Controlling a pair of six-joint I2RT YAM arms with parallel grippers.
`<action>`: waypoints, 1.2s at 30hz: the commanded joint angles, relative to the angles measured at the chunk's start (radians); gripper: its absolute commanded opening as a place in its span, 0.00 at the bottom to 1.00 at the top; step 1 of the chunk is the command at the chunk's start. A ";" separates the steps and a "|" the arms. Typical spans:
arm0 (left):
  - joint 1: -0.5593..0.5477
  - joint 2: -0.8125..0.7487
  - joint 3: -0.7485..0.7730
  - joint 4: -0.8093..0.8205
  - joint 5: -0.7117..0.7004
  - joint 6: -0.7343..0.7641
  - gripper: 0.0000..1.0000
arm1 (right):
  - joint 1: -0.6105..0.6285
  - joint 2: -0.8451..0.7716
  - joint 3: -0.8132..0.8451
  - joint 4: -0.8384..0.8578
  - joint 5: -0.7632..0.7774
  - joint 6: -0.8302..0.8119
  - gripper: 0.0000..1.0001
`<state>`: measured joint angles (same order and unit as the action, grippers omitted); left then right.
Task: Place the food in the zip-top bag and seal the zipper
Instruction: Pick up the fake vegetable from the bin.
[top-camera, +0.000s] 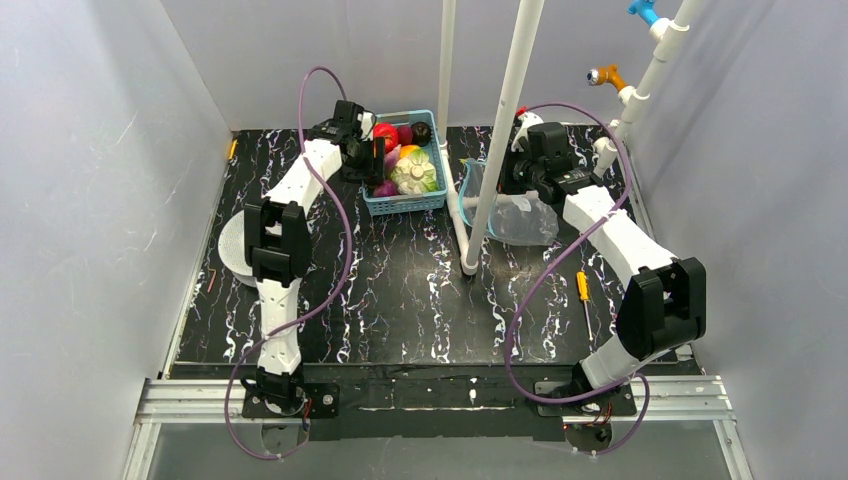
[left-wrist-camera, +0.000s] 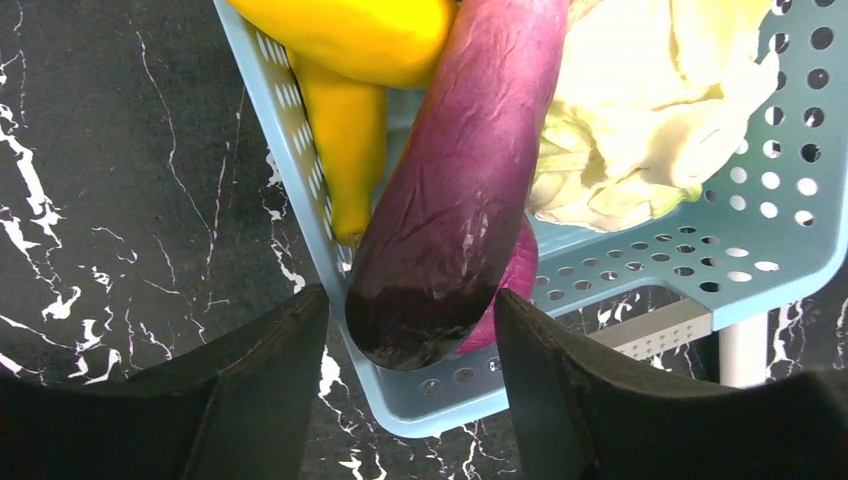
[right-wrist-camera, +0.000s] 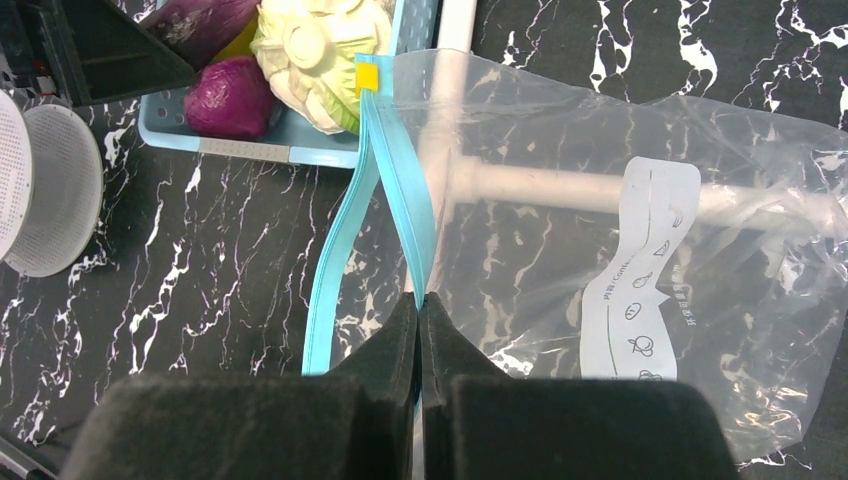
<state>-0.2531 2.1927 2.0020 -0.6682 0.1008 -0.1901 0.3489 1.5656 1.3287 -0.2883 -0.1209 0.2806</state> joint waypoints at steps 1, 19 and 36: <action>-0.023 -0.099 -0.030 0.037 -0.032 0.020 0.58 | 0.000 0.004 0.052 0.028 -0.022 -0.007 0.01; -0.056 -0.068 0.104 -0.023 -0.107 0.089 0.81 | -0.001 0.004 0.050 0.030 -0.041 -0.006 0.01; -0.214 0.029 0.194 0.044 -0.288 0.310 0.86 | -0.002 0.021 0.058 0.025 -0.047 -0.009 0.01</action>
<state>-0.4088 2.1998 2.1663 -0.6295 -0.0331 -0.0013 0.3489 1.5876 1.3396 -0.2885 -0.1577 0.2810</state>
